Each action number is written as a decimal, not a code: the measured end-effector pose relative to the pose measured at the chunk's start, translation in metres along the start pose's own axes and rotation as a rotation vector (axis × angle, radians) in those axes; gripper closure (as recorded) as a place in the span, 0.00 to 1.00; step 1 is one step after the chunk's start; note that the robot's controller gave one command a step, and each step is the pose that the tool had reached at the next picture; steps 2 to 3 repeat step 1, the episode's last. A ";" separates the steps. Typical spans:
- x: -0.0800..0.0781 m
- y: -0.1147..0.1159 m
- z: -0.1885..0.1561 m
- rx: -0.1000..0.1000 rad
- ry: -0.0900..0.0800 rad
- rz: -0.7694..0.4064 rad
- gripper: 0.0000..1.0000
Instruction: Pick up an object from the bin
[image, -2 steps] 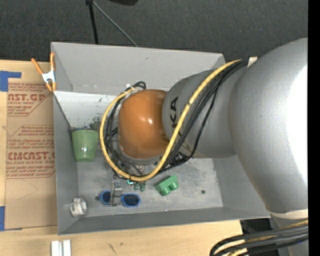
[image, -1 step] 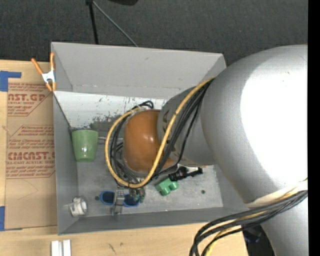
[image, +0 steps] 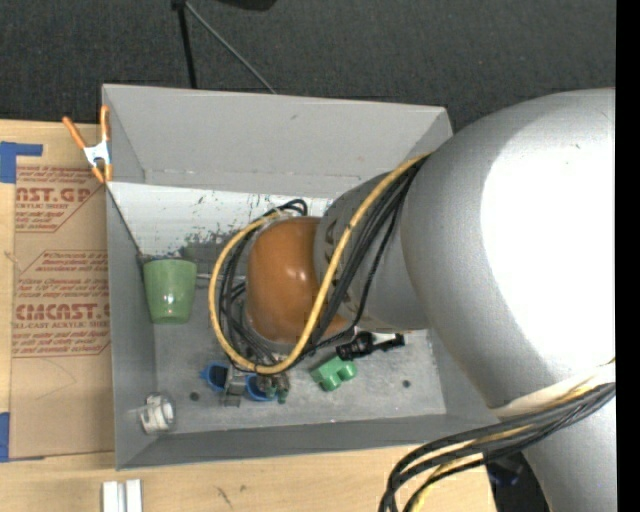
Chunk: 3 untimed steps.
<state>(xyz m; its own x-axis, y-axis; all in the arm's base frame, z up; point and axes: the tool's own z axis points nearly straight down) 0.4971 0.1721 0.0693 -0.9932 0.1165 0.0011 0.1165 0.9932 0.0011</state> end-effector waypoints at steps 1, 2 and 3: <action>-0.010 0.017 -0.169 -0.005 -0.010 -0.023 1.00; -0.010 0.017 -0.169 -0.005 -0.010 -0.023 1.00; -0.010 0.017 -0.169 -0.005 -0.010 -0.023 1.00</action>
Offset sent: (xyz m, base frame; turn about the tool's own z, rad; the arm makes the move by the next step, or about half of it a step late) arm 0.0106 0.0133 0.1648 -0.0203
